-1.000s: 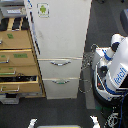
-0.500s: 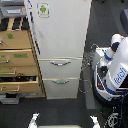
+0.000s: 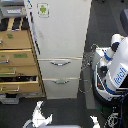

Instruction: Opening the fridge

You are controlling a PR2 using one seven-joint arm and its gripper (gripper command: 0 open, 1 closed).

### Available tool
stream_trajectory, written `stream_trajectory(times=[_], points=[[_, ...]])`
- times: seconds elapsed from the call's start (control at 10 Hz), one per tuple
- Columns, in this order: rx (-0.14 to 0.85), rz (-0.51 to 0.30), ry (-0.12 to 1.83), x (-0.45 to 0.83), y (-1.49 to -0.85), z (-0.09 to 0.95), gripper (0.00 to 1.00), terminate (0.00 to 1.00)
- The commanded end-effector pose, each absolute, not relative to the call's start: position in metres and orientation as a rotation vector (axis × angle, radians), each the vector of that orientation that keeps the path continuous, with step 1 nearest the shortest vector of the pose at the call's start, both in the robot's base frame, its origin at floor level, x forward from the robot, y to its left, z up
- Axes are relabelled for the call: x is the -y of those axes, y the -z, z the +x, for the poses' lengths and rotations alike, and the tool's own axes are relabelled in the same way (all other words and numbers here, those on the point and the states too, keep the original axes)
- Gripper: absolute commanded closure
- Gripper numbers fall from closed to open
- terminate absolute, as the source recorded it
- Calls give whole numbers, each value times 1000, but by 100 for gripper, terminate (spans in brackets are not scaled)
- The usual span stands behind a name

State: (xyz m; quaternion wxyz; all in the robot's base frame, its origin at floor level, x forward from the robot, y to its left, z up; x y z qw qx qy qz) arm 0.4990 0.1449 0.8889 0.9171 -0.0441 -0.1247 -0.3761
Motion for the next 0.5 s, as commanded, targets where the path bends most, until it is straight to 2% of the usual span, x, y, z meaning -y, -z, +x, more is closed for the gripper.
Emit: stream_trajectory(times=[0.1, 0.5], points=[[330, -75, 712, -118, -930, 576, 0, 0], [367, -10, 519, -149, -984, 677, 0, 0]])
